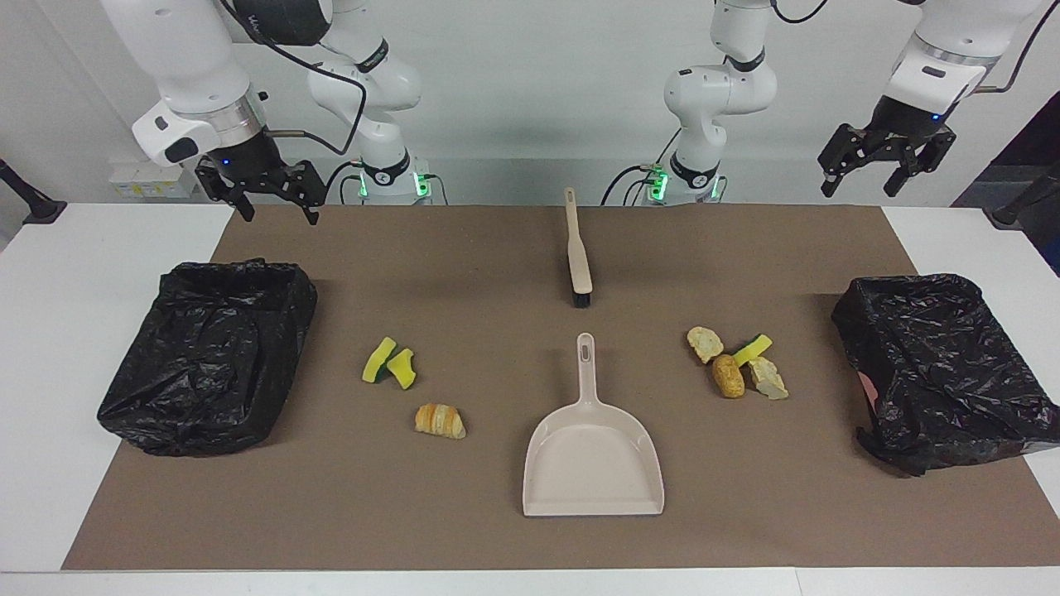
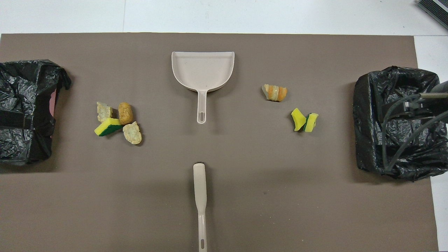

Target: Sweep and dump trash in bin

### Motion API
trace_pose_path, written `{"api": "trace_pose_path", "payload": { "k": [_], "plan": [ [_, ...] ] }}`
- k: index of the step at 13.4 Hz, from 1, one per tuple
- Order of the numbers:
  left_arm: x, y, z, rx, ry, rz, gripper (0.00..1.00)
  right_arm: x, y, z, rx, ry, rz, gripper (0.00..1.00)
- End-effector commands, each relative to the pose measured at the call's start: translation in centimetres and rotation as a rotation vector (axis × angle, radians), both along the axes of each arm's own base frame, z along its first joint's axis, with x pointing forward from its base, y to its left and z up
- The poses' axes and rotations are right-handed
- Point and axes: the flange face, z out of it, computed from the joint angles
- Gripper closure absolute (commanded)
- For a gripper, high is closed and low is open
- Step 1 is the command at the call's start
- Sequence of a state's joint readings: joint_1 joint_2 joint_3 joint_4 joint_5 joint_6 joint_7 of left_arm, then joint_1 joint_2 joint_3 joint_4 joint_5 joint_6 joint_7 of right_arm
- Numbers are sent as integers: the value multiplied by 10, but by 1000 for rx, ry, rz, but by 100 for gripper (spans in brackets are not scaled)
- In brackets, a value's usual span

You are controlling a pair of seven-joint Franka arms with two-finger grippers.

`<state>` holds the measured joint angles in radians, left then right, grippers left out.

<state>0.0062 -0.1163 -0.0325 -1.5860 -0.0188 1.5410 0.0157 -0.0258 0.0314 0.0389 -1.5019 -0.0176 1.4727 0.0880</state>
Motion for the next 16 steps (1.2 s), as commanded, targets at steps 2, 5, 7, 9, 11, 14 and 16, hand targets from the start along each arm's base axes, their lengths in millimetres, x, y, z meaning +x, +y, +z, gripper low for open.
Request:
{"api": "trace_pose_path", "payload": {
  "k": [2,5,7,9,11,14,16],
  "plan": [
    [-5,2,4,-1,4,8,0,-4,-3,3,61,-14,-29,0],
    [-5,2,4,-1,4,8,0,0,-1,3,58,-29,-20,0],
    [-5,2,3,-1,5,8,0,3,3,5,57,-61,-14,0],
    [-5,2,4,-1,4,8,0,3,-1,5,57,-63,-22,0],
    [-5,2,4,-1,4,8,0,4,-1,5,57,-65,-21,0],
    [-5,2,3,-1,5,8,0,4,0,5,57,-65,-19,0],
    [-5,2,3,-1,5,8,0,4,0,5,57,-65,-19,0]
  ]
}}
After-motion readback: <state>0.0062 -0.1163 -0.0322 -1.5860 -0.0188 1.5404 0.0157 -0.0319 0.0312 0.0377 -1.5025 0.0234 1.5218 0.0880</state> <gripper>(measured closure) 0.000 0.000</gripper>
